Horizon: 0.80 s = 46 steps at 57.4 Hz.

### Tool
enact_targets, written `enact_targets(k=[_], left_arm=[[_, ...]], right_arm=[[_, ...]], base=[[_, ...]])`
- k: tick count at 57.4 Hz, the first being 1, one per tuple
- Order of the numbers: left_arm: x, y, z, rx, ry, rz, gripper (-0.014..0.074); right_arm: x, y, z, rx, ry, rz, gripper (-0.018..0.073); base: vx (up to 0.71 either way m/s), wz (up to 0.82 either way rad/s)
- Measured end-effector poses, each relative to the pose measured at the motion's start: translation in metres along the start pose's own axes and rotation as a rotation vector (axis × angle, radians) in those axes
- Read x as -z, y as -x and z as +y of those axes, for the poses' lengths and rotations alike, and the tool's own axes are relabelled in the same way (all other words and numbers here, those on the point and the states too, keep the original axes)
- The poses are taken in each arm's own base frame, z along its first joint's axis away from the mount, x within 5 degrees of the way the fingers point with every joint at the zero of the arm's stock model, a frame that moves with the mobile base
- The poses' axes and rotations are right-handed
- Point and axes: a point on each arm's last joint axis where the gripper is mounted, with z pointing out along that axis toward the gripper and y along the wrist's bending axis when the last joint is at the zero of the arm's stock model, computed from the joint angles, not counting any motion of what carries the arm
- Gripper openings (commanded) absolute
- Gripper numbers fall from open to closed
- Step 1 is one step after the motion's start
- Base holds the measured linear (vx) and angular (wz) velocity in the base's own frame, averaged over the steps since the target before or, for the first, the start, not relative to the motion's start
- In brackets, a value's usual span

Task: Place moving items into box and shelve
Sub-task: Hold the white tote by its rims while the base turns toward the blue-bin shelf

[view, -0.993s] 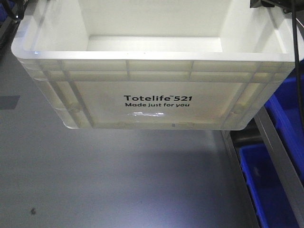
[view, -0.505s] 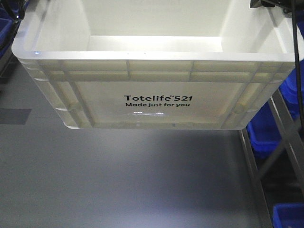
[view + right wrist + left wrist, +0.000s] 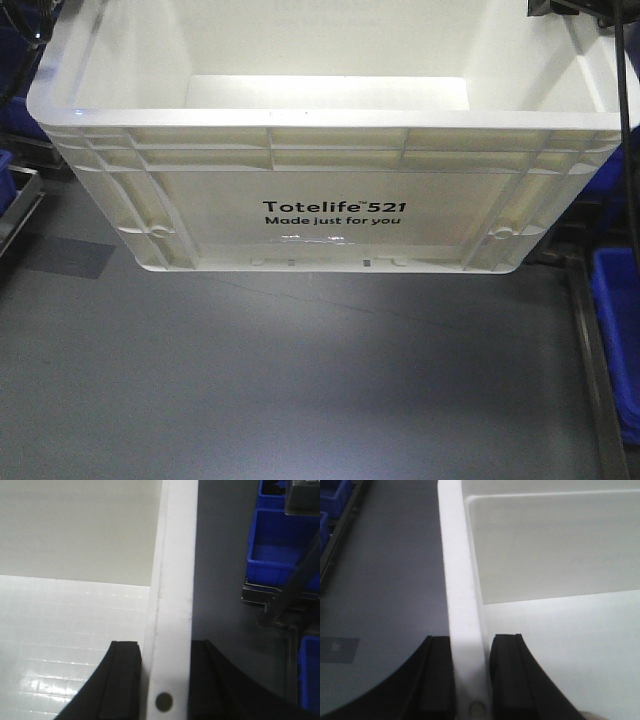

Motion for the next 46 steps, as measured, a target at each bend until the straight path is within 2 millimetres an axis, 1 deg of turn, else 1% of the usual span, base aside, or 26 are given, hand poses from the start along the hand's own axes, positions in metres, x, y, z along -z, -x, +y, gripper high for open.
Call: enact_targets(k=[18,46], left_arm=[[0.0,0.0001,-0.0001,0.001,-0.001,-0.001,0.0002],[0.0,0.0001,0.0,-0.001,0.0,-0.001,0.0002]], right_arm=[[0.0,0.0,-0.0001,0.001,-0.001,0.0,-0.0005],[0.0,0.0001,0.0001,-0.001,0.001,-0.001,-0.0005]], base=[[0.28,0.46],[0.2,0.65]])
